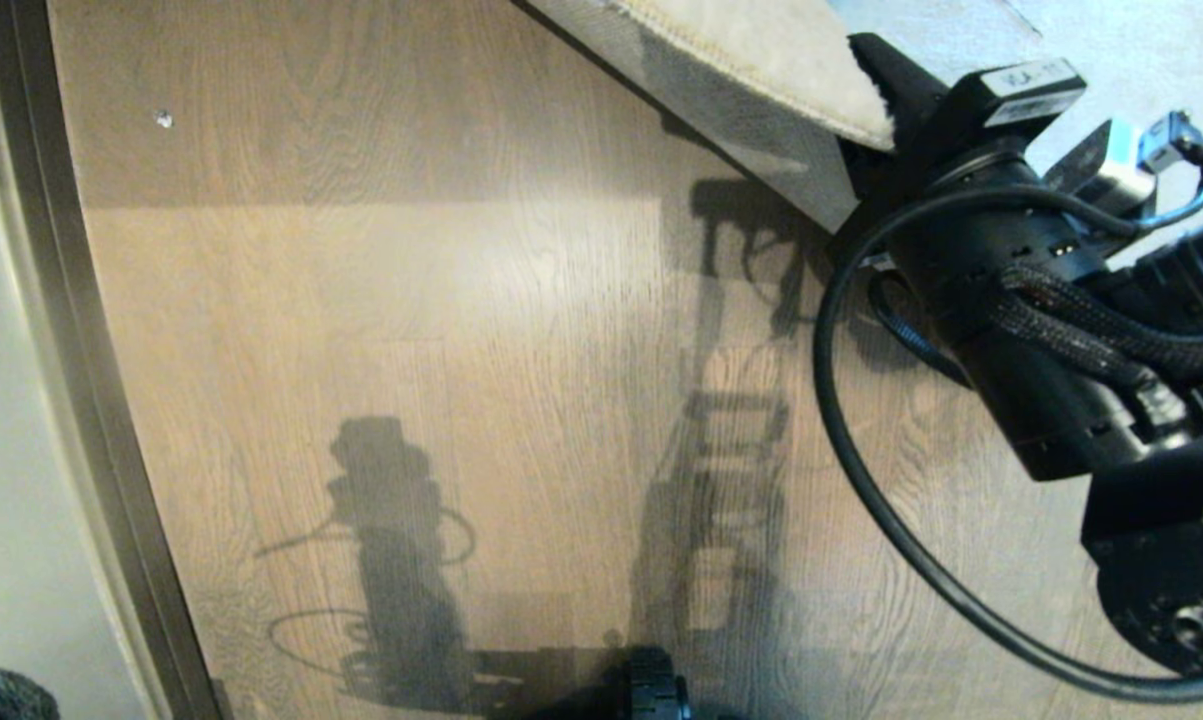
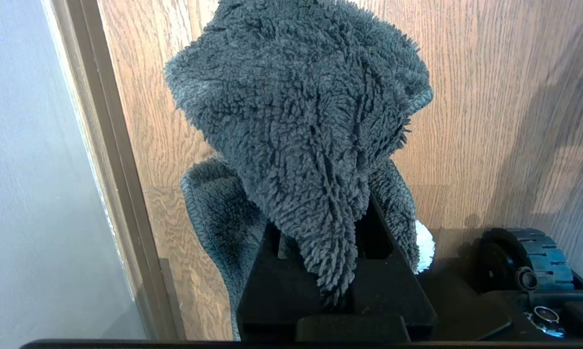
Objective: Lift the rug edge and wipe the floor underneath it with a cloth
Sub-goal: Lift up the carpet, then wipe the floor under the carpet with a rag
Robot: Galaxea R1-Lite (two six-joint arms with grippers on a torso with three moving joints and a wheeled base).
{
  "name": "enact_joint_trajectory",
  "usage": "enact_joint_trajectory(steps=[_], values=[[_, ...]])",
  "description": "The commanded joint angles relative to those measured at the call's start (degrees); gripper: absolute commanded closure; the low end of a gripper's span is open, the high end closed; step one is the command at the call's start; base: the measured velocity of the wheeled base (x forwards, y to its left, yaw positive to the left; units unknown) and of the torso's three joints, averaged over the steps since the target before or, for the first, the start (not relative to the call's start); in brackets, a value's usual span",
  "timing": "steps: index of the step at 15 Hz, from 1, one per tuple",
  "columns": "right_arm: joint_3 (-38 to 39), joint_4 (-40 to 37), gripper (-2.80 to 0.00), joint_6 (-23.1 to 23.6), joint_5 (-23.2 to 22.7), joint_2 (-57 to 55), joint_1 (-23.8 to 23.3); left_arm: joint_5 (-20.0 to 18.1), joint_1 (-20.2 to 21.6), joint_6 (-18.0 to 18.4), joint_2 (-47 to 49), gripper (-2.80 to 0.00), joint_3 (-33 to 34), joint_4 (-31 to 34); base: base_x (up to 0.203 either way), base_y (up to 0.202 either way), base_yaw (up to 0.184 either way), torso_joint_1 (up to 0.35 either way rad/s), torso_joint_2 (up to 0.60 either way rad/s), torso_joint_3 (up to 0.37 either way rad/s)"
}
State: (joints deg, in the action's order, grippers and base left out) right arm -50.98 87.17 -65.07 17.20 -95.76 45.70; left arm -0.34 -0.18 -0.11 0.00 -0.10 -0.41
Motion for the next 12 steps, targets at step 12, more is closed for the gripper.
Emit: enact_joint_trajectory(steps=[12], values=[[-0.6,2.6,0.00,-0.5,0.0,-1.3,0.0,-0.5,0.0,0.5,0.0,0.00,0.0,0.1,0.000,0.000,0.000,0.000,0.00,0.000]])
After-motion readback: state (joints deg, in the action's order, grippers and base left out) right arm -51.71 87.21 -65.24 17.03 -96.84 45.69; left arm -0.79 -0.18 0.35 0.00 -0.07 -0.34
